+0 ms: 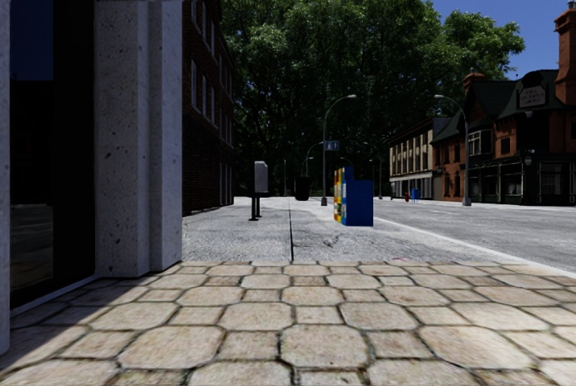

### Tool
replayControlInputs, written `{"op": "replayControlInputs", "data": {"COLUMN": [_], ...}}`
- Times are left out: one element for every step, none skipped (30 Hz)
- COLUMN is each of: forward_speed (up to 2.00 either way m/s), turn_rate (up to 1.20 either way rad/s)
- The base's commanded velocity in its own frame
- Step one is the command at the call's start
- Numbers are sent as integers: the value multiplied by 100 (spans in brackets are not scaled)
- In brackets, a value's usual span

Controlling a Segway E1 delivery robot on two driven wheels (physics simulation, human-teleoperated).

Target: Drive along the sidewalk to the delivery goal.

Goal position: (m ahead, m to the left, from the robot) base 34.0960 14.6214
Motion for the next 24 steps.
{"op": "replayControlInputs", "data": {"forward_speed": [200, 200, 200, 200, 200, 200, 200, 200, 200, 200, 200, 200, 200, 200, 200, 200, 200, 200, 200, 200, 200, 200, 200, 200], "turn_rate": [-14, -20, -23, -23, -26, -28, -30, -30, -30, -30, -36, -36, -39, -40, -40, 0, 0, 0, 0, 0, 0, 0, 0, 0]}}
